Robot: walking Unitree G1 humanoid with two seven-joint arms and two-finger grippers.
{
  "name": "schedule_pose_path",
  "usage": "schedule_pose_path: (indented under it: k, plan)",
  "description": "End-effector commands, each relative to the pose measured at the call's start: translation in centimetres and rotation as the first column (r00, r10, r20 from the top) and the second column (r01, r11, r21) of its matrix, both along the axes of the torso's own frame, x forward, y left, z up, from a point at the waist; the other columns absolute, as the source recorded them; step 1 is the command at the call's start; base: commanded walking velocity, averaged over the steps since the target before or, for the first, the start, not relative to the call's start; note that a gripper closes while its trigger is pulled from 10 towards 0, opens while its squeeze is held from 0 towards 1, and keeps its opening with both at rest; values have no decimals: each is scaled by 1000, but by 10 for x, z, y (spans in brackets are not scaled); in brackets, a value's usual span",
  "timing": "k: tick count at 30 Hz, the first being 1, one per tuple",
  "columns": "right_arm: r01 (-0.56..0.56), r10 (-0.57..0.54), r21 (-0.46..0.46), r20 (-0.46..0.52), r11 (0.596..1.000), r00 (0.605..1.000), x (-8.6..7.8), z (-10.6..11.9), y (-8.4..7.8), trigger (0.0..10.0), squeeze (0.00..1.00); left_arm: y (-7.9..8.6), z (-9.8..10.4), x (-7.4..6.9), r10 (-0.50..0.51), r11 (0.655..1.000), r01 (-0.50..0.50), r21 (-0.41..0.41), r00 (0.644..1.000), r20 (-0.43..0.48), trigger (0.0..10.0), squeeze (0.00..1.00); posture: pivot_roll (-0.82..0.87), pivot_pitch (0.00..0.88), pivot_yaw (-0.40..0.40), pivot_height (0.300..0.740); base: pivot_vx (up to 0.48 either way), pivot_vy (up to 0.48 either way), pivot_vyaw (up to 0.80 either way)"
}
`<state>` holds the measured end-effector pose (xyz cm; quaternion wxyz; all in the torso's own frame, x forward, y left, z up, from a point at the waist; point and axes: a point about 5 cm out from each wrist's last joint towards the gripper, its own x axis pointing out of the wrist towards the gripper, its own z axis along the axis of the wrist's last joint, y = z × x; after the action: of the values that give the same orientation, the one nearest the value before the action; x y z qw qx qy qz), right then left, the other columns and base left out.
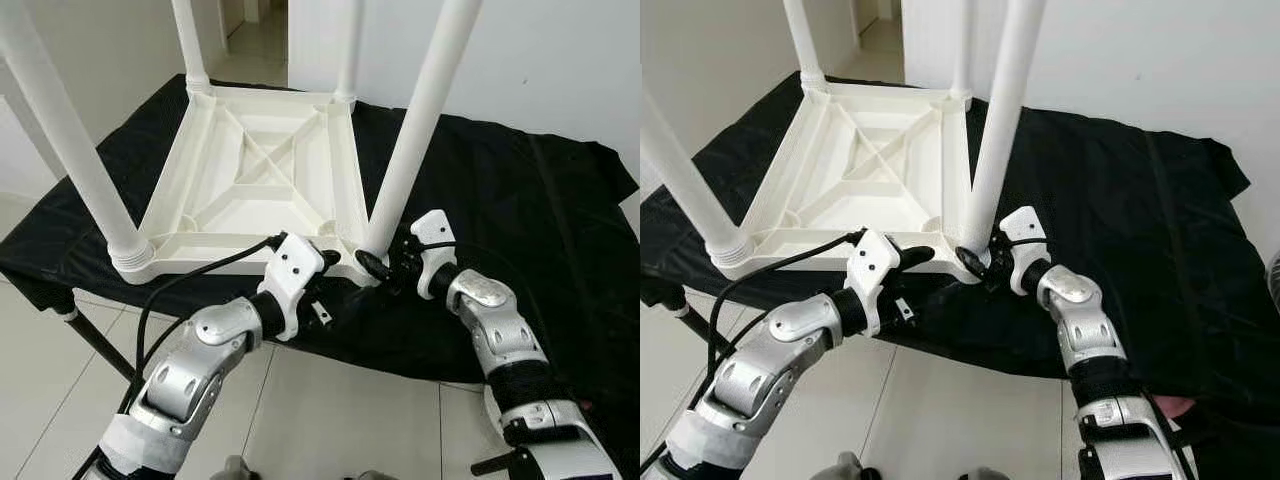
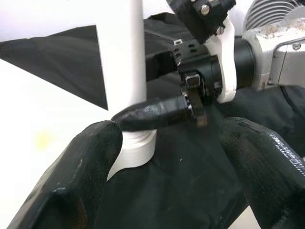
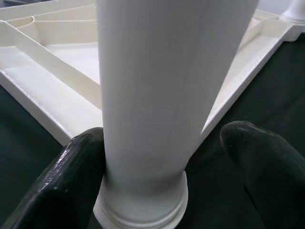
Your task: Building children table
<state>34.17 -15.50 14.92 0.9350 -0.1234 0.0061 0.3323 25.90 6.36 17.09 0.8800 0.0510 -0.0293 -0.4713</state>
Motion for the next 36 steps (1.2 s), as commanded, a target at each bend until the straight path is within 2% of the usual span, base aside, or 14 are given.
schedule_pose_path:
  k: [1, 3, 6, 10, 11, 12, 15, 16, 26, 27, 28, 30, 35, 36]
  plan:
    - [-20, 20, 1, 8, 1000, 1000, 4, 4, -2, 10000, 0, 0, 0, 1, -21, 1000, 21, 6, 1000, 0, 10000, 0, -74, 21, -1, 740, 0, 0, 0]
    - [-20, 20, 1, 8, 1000, 1000, 4, 4, -2, 10000, 0, 0, 0, 1, -21, 1000, 21, 6, 1000, 0, 10000, 0, -74, 21, -1, 740, 0, 0, 0]
    - [-101, 101, -28, -13, 994, 995, 12, 2, 8, 10000, 0, 1, 1, 2, -21, 1000, 21, 11, 1000, 5, 10000, 0, -67, 18, 2, 740, 0, 0, 0]
    - [-134, 133, -39, -30, 990, 991, 14, -3, 15, 10000, 0, 1, 2, 2, -19, 1000, 18, 12, 1000, 7, 10000, 0, -63, 17, 1, 740, 0, 0, 0]
    - [-145, 143, -39, -43, 989, 989, 15, -6, 16, 9059, 0, 1, 2, 2, -17, 1000, 17, 12, 1000, 9, 10000, 0, -58, 14, -2, 740, 0, 0, 0]
    - [-154, 151, -51, -47, 987, 987, 16, -8, 17, 4745, 0, 1, 2, 2, -16, 1000, 16, 12, 1000, 9, 10000, 0, -58, 14, -2, 740, 0, 0, 0]
    - [-154, 151, -51, -47, 987, 987, 16, -8, 17, 4745, 0, 1, 2, 2, -16, 1000, 16, 12, 1000, 9, 10000, 0, -58, 14, -2, 740, 0, 0, 0]
    - [-166, 164, -56, -49, 984, 985, 15, -9, 17, 0, 0, 1, 2, 2, -14, 1000, 14, 11, 1000, 10, 10000, 0, -53, 14, -8, 740, 0, 0, 0]
    - [-171, 169, -43, -52, 984, 984, 15, -11, 5, 0, 0, -1, 1, 1, -16, 1000, 16, 6, 1000, 9, 10000, 0, -60, 7, -17, 740, 0, 0, 0]
    - [-160, 158, -43, -49, 986, 986, 14, -13, 3, 3412, 0, -1, 0, 0, -19, 1000, 19, 6, 1000, 8, 10000, 0, -63, 5, -16, 740, 0, 0, 0]
    - [-137, 135, -39, -41, 990, 990, 14, -14, 1, 10000, 0, -2, 0, 0, -23, 1000, 23, 6, 1000, 7, 10000, 0, -64, 4, -16, 740, 0, 0, 0]
    - [-120, 118, -37, -36, 992, 992, 14, -15, 0, 10000, 0, -2, 0, -1, -26, 1000, 25, 6, 1000, 6, 10000, 0, -64, 4, -16, 740, 0, 0, 0]
    - [65, -65, 3, 1, 998, 998, 15, -13, 1, 10000, 0, -3, 1, 1, -29, 1000, 29, 3, 1000, 6, 10000, 0, -77, 25, -12, 740, 0, 0, 0]
    - [65, -65, 3, 1, 998, 998, 15, -13, 1, 10000, 0, -3, 1, 1, -29, 1000, 29, 3, 1000, 6, 10000, 0, -77, 25, -12, 740, 0, 0, 0]
